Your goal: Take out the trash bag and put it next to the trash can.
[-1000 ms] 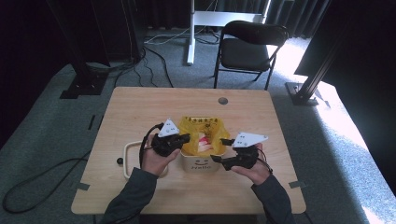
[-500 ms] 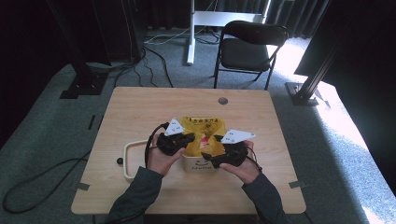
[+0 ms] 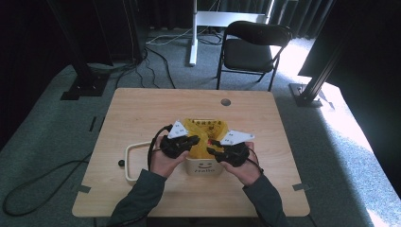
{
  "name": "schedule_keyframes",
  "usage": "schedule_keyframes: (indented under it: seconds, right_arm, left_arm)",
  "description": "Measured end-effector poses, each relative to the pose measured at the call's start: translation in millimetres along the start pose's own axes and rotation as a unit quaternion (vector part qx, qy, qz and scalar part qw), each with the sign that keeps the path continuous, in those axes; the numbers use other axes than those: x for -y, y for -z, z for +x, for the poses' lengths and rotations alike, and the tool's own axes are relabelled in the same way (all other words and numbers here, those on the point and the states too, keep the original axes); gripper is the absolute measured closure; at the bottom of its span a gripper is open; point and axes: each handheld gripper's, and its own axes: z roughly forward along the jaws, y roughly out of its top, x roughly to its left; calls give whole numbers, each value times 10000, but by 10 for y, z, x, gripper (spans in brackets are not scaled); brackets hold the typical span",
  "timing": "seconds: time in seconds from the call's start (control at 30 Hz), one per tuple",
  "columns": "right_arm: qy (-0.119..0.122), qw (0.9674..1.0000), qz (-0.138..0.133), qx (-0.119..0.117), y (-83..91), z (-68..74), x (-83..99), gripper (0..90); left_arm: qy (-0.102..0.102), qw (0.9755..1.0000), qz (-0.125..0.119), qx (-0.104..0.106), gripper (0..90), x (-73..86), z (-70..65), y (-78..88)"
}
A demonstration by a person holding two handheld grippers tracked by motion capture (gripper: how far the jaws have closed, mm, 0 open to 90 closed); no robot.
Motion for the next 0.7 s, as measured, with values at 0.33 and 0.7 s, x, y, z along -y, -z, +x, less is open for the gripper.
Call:
schedule_keyframes:
  seconds: [0.33,0.7]
  right_arm:
    - [23,9981,169,592,-58,16,27,247]
    - [-80,9977,422,515,-16,-25,22,711]
  left_arm:
    - [-6,10000,-10,0,849,6,-2,9]
    - [-32,10000,3,-36,799,21,-17,42]
